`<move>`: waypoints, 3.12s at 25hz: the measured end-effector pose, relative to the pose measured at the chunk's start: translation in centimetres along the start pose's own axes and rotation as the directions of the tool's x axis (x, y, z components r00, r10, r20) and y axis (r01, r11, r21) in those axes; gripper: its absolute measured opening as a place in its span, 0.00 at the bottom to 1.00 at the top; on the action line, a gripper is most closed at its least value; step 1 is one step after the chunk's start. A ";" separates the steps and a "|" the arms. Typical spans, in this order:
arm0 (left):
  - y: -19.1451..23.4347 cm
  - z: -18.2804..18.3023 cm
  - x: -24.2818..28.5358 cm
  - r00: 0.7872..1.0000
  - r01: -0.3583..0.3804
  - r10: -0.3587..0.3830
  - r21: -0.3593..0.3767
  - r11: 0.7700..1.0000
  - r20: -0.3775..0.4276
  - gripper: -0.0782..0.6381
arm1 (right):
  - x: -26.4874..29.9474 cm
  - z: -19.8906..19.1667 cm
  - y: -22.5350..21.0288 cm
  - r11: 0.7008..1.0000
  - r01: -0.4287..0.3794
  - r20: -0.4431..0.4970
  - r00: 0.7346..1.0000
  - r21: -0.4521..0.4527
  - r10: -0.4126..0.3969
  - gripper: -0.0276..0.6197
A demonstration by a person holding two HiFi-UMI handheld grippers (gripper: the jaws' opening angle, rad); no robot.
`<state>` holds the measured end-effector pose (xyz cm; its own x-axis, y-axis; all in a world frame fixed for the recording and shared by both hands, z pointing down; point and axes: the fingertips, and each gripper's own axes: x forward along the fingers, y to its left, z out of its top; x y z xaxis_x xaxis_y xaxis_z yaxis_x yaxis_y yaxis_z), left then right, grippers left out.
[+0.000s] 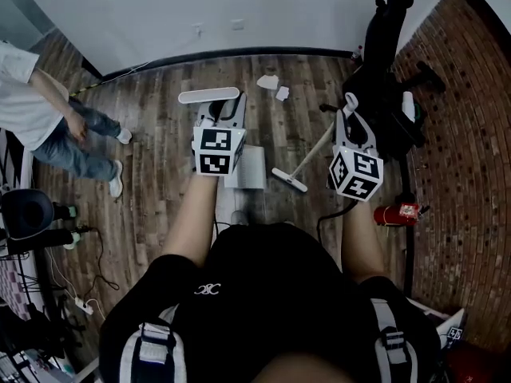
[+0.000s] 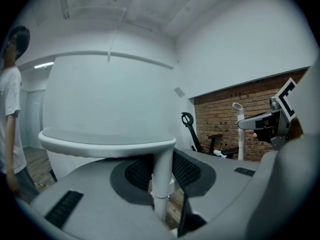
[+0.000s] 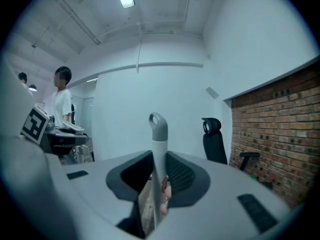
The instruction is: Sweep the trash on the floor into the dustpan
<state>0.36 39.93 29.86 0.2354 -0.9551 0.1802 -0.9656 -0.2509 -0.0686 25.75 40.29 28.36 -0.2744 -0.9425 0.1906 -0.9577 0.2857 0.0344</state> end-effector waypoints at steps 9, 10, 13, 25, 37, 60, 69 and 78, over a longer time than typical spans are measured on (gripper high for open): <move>4.5 -0.9 1.2 1.000 0.007 -0.006 -0.045 0.999 0.010 0.25 | 2.3 0.6 1.2 0.997 0.069 0.007 0.998 -0.020 -0.069 0.19; 5.0 -0.9 1.4 1.000 0.008 -0.008 -0.049 0.999 0.011 0.25 | 2.7 0.9 1.2 0.997 0.080 0.011 0.997 -0.020 -0.079 0.19; 6.5 -1.0 2.1 1.000 0.008 -0.008 -0.055 0.998 0.013 0.25 | 3.7 1.9 0.9 0.994 0.107 0.028 0.994 -0.018 -0.106 0.19; 10.6 -1.9 9.7 0.999 -0.043 0.042 -0.034 0.998 -0.031 0.25 | 13.6 0.7 -1.2 0.997 0.075 0.013 0.997 -0.003 -0.075 0.19; 14.0 -0.7 24.0 0.987 -0.135 0.131 -0.030 0.990 -0.092 0.25 | 26.0 0.9 -6.2 0.997 -0.081 -0.026 0.996 0.005 0.081 0.19; 19.2 0.0 52.5 0.998 -0.015 0.014 -0.010 1.000 -0.058 0.25 | 48.8 -1.1 -15.3 1.000 -0.010 -0.156 0.988 -0.014 0.008 0.19; 26.2 -5.5 63.2 0.993 0.025 -0.032 -0.057 0.998 -0.115 0.25 | 55.8 -3.3 -18.8 0.960 0.278 -0.235 0.935 0.025 -0.265 0.19; 31.9 -13.2 69.9 0.978 -0.016 -0.007 -0.109 0.994 -0.207 0.25 | 61.3 -3.2 -21.4 0.893 0.450 -0.295 0.853 0.001 -0.430 0.19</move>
<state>-15.41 -32.78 53.27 0.2137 -0.8999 0.3803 -0.9756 -0.2167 0.0355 29.69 -23.08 42.44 0.2031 -0.8759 0.4377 -0.9788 -0.1694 0.1152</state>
